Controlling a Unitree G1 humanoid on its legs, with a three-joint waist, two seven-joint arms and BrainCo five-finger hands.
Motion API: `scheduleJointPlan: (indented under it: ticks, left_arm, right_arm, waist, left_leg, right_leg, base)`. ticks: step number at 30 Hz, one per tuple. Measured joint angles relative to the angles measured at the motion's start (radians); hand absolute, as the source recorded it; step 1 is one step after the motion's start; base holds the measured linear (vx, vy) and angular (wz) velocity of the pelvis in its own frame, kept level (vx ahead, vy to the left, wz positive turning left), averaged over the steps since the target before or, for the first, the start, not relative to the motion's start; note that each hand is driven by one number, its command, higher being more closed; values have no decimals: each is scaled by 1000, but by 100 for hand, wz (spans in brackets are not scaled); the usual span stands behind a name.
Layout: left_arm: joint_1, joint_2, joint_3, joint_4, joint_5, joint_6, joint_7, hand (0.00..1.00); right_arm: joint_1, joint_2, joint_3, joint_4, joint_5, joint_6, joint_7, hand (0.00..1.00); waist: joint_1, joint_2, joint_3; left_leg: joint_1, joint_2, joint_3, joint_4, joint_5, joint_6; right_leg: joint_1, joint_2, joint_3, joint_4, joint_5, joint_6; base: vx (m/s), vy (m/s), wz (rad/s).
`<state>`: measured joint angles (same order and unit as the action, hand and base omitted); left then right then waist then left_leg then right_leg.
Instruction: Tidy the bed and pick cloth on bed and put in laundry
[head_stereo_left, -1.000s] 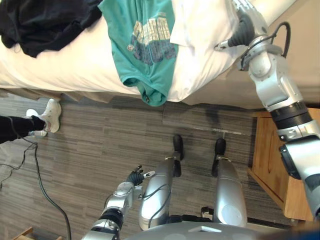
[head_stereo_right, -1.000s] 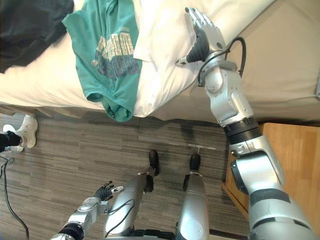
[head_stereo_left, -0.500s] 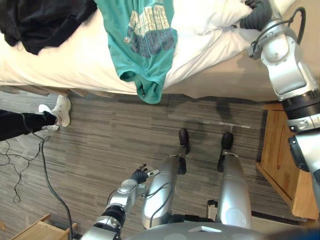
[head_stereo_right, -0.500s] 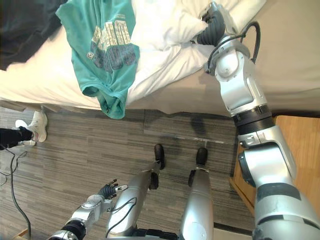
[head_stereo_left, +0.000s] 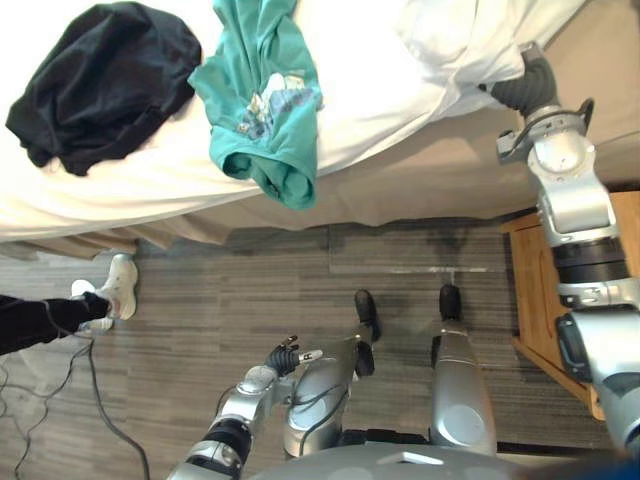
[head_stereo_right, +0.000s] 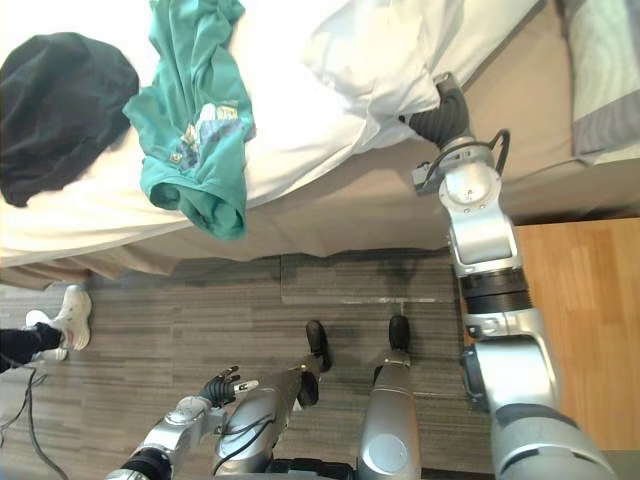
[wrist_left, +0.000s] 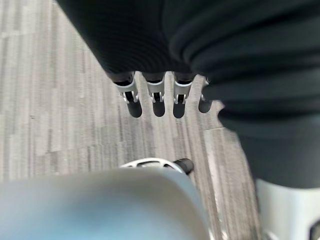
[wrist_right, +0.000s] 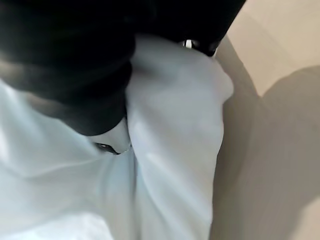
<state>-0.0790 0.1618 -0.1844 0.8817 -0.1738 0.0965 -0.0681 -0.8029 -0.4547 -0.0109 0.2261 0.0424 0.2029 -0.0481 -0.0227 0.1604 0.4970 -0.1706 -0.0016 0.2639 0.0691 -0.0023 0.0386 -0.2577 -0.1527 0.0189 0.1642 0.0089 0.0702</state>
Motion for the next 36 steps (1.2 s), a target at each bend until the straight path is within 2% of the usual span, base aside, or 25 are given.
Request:
scheduleJointPlan:
  ticks: [4,7,10,11,13,14,19,23,24,27,30,33,36]
  left_arm:
    - [23,7,32,-2,11,2,1,0]
    - [33,11,37,4,12,4,0,0]
    - [61,27,39,5,13,6,1,0]
    - [82,39,39,14,36,10,2,0]
    - [106,42,39,14,42,9,3,0]
    - [128,42,40,25,47,7,4,0]
    - [170,26,48,52,71,6,11,0]
    - [217,9,77,53,88,7,24,0]
    - [225,8,78,53,89,9,30,0]
    - [247,3,81,52,100,18,32,0]
    - [260,-3,107,52,129,21,33,0]
    - [263,1,108,52,130,31,34,0]
    - [263,7,107,51,130,41,39,0]
  right_arm:
    - [91,110,-38,-9,76,-16,-37,0]
    - [169,187,-69,-9,115,-32,-72,0]
    - [295,285,-104,-8,179,-71,-134,0]
    - [403,317,-138,-5,196,-104,-184,0]
    - [483,332,-150,9,214,-130,-215,0]
    - [575,340,-153,36,222,-162,-245,0]
    - [777,379,-161,81,222,-235,-304,0]
    - [849,407,-181,109,220,-241,-358,0]
    - [862,410,-193,109,219,-241,-370,100]
    - [869,415,-239,90,217,-241,-383,100]
    - [870,414,-268,-13,180,-239,-354,100]
    - [814,380,-276,-134,166,-229,-269,100]
    - [703,328,-272,-195,205,-205,-171,100]
  waist:
    - [-16,-32,-4]
    - [-22,-38,-6]
    - [-41,-54,-16]
    - [-59,-67,-27]
    - [-75,-77,-43]
    - [-89,-88,-63]
    - [-114,-84,-125]
    - [-125,-81,-198]
    - [-124,-80,-214]
    - [-123,-82,-226]
    - [-121,-89,-248]
    - [-121,-95,-259]
    - [-116,-106,-264]
  left_leg:
    - [52,0,29,-25,-8,0]
    - [87,0,48,-37,-20,-1]
    - [115,0,70,-49,-30,-3]
    - [135,-1,83,-59,-33,-8]
    - [145,-1,88,-69,-35,-10]
    - [158,2,104,-72,-39,-16]
    - [213,10,117,-103,-42,-21]
    - [224,16,119,-130,-43,-35]
    - [227,16,119,-140,-40,-37]
    - [258,17,117,-165,-33,-40]
    - [264,19,113,-170,-32,-38]
    - [268,20,111,-167,-30,-36]
    - [268,21,107,-167,-31,-36]
  right_leg:
    - [38,7,35,-28,5,5]
    - [65,10,54,-44,6,7]
    - [81,15,78,-58,6,8]
    - [92,18,91,-63,6,9]
    - [93,23,102,-64,5,9]
    - [97,28,110,-68,4,10]
    - [131,45,133,-76,-13,16]
    - [134,56,134,-76,-23,12]
    - [134,58,134,-77,-24,11]
    - [158,62,134,-78,-24,10]
    - [164,64,133,-79,-29,13]
    - [169,65,130,-79,-30,14]
    - [171,65,130,-79,-30,14]
  base:
    - [87,9,-21]
    - [66,4,-25]
    - [92,0,-29]
    - [74,-3,-27]
    - [59,-11,-28]
    - [51,-16,-30]
    - [18,-34,-21]
    - [-11,-46,-3]
    - [8,-33,4]
    - [30,-34,2]
    - [27,-40,0]
    - [44,-49,2]
    - [7,-40,4]
